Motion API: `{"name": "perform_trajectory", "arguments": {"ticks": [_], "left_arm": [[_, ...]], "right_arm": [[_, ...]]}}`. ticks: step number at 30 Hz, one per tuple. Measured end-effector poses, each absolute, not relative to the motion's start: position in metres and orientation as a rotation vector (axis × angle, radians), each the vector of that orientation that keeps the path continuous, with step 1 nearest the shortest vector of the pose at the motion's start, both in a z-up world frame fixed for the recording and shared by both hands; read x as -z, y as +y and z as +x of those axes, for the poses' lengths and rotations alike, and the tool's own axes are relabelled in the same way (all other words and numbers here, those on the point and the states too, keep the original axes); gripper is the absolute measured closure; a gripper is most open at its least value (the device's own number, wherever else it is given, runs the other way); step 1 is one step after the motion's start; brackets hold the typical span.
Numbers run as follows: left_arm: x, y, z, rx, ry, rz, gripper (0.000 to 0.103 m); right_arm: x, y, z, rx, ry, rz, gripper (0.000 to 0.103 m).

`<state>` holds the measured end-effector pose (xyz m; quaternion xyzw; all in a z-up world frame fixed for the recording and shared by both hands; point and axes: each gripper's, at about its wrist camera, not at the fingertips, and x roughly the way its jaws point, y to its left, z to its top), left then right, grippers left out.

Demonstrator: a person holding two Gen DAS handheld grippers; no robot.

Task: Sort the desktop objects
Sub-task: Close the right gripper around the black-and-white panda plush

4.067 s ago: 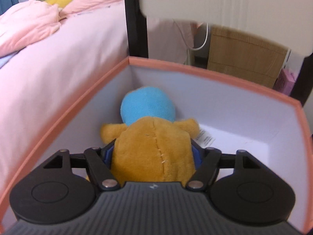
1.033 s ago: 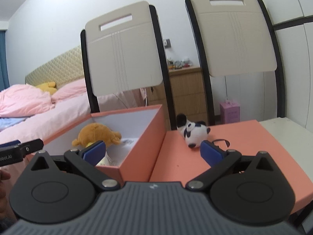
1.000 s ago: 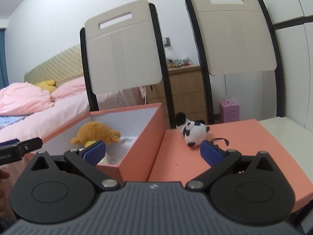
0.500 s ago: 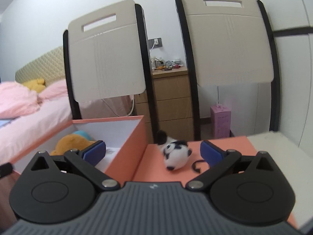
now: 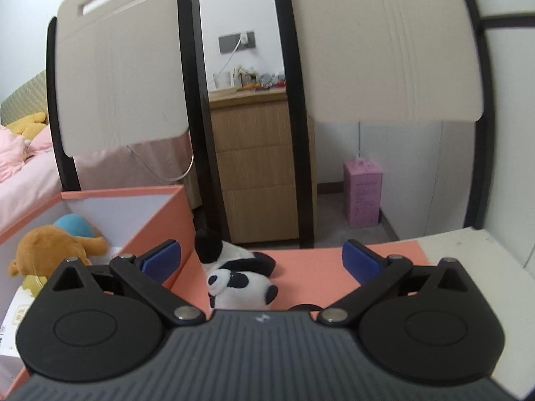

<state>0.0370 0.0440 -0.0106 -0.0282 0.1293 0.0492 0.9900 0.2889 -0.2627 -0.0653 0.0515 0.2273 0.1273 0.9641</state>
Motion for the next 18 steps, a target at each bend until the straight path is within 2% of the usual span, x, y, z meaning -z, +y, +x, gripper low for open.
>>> {"name": "perform_trajectory", "arguments": {"ticks": [11,13,15,16,18], "left_arm": [[0.011,0.048,0.039,-0.105,0.273,-0.072,0.000],[0.011,0.048,0.038,-0.103,0.271,-0.074,0.000],[0.011,0.048,0.038,-0.101,0.270,-0.074,0.000],[0.011,0.048,0.038,-0.101,0.270,-0.072,0.000],[0.011,0.046,0.038,-0.101,0.270,-0.069,0.000]], "right_arm": [[0.089,-0.226,0.321,-0.228,0.581,0.053,0.001],[0.093,-0.228,0.325,-0.212,0.591,0.056,0.010],[0.097,-0.231,0.326,-0.219,0.608,0.085,0.025],[0.099,-0.233,0.326,-0.225,0.616,0.104,0.029],[0.103,-0.235,0.327,-0.235,0.636,0.126,0.048]]}}
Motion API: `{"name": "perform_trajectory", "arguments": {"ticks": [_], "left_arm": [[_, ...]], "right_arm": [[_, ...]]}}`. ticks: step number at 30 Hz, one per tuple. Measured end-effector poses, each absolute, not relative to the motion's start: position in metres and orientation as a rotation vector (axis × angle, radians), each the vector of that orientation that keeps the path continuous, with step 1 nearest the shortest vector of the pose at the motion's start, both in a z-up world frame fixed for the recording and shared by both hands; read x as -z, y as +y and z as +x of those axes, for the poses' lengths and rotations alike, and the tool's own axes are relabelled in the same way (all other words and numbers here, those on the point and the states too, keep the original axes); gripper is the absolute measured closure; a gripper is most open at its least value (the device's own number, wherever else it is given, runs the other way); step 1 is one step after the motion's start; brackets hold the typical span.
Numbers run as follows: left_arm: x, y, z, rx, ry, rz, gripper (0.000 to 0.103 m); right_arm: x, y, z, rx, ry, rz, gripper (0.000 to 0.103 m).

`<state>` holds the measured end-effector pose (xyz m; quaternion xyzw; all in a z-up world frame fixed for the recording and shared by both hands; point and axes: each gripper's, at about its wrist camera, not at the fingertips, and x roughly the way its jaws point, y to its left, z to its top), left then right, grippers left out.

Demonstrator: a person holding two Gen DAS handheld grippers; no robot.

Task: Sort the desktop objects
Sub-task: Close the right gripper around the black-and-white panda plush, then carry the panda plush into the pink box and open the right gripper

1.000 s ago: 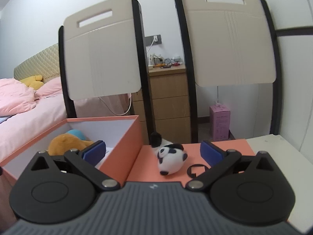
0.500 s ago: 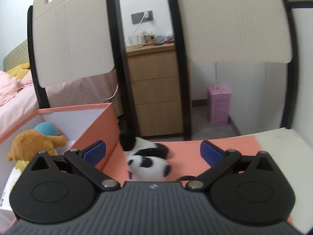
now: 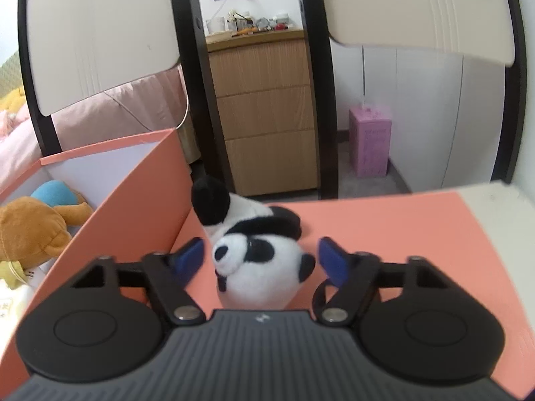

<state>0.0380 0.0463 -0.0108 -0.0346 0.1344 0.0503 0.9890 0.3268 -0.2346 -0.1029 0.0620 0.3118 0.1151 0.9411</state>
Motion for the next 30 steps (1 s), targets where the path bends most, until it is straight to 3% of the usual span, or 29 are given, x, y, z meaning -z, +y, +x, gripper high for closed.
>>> {"name": "perform_trajectory", "arguments": {"ticks": [6,17,30], "left_arm": [[0.011,0.044,0.038,-0.101,0.267,-0.064,0.000],[0.011,0.039,0.038,-0.098,0.267,-0.056,0.000],[0.010,0.040,0.039,-0.102,0.266,-0.065,0.000]], "right_arm": [[0.091,-0.239,0.316,-0.235,0.582,0.163,0.049],[0.020,-0.203,0.258,-0.400,0.343,0.193,0.049],[0.029,-0.135,0.245,-0.583,0.415,0.094,0.049]]}}
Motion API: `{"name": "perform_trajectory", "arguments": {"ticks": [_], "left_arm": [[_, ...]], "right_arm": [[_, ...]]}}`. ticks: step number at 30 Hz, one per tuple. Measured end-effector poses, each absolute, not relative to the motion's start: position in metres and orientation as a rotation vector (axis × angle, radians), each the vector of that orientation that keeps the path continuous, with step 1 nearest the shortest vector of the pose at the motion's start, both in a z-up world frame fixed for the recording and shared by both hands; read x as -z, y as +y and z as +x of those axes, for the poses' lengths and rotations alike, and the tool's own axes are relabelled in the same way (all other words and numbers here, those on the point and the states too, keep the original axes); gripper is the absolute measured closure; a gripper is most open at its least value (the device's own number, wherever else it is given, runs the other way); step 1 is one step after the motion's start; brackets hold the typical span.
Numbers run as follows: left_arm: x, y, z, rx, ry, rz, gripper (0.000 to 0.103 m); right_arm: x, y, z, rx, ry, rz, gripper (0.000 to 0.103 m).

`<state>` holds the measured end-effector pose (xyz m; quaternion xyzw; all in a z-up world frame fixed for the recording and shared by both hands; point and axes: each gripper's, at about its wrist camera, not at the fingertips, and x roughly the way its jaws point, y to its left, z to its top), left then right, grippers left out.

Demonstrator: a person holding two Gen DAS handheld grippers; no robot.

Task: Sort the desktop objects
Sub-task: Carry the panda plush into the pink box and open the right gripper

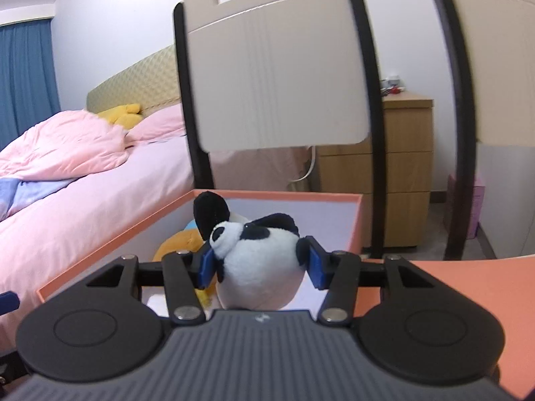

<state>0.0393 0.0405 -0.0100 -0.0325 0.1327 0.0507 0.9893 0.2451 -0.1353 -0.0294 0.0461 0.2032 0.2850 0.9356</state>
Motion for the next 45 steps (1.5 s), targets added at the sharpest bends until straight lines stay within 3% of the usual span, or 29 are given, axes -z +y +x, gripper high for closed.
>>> {"name": "perform_trajectory", "arguments": {"ticks": [19,20,24,30,45], "left_arm": [[0.009,0.040,0.039,-0.095,0.266,-0.068,0.000],[0.009,0.040,0.039,-0.095,0.266,-0.069,0.000],[0.010,0.041,0.039,-0.094,0.267,-0.069,0.000],[0.010,0.041,0.038,-0.084,0.264,-0.067,0.000],[0.009,0.037,0.036,-0.081,0.251,-0.065,0.000]], "right_arm": [[0.047,-0.133,0.249,-0.545,0.455,0.078,0.047],[0.048,-0.135,0.250,-0.538,0.459,0.090,0.043],[0.044,-0.146,0.247,-0.530,0.429,0.150,0.009],[0.035,-0.160,0.237,-0.503,0.383,0.179,0.000],[0.027,-0.200,0.160,-0.402,0.280,0.173,0.000]]}}
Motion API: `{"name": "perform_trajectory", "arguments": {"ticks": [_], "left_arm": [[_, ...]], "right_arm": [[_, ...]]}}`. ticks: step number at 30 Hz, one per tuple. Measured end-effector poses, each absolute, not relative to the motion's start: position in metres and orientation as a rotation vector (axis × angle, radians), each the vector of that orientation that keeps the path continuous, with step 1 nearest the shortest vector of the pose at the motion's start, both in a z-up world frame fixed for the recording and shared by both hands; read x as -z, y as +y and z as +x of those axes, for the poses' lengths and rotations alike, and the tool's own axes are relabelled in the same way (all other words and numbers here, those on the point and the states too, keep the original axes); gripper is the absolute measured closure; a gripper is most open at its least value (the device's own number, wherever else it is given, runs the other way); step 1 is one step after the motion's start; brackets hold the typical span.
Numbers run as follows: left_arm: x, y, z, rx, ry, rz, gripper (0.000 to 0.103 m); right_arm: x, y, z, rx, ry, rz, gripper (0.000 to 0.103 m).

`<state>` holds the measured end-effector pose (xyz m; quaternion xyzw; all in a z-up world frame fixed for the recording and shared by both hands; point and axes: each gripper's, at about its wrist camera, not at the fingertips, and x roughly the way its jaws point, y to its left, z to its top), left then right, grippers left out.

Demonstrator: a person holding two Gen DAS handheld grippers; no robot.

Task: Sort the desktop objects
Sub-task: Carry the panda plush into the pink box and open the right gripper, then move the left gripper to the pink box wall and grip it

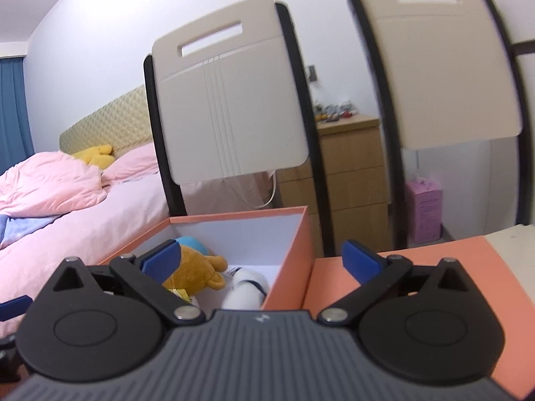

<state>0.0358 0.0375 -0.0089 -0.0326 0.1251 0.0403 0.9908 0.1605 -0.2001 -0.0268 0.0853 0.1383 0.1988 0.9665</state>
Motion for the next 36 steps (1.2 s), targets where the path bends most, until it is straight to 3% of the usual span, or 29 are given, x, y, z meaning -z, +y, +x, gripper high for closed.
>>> {"name": "perform_trajectory", "arguments": {"ticks": [12,31,36], "left_arm": [[0.011,0.029,0.035,-0.072,0.246,-0.050,0.000],[0.032,0.006,0.014,0.104,0.347,-0.141,0.001],[0.047,0.001,0.023,0.195,0.475,-0.262,0.022]], "right_arm": [[0.043,-0.232,0.087,-0.352,0.233,0.150,0.000],[0.045,-0.265,0.051,-0.317,0.203,0.145,0.000],[0.044,-0.279,0.035,-0.301,0.174,0.168,0.000]]}}
